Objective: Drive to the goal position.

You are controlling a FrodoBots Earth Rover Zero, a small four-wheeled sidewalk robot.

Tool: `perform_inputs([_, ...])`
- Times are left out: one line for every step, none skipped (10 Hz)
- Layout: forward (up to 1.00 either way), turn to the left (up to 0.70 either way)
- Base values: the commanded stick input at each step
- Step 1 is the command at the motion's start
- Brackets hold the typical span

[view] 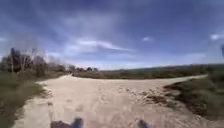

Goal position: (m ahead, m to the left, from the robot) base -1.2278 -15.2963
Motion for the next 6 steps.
perform_inputs([1.00, 0.00])
perform_inputs([1.00, 0.00])
perform_inputs([1.00, 0.00])
perform_inputs([1.00, 0.00])
perform_inputs([1.00, 0.00])
perform_inputs([1.00, 0.00])
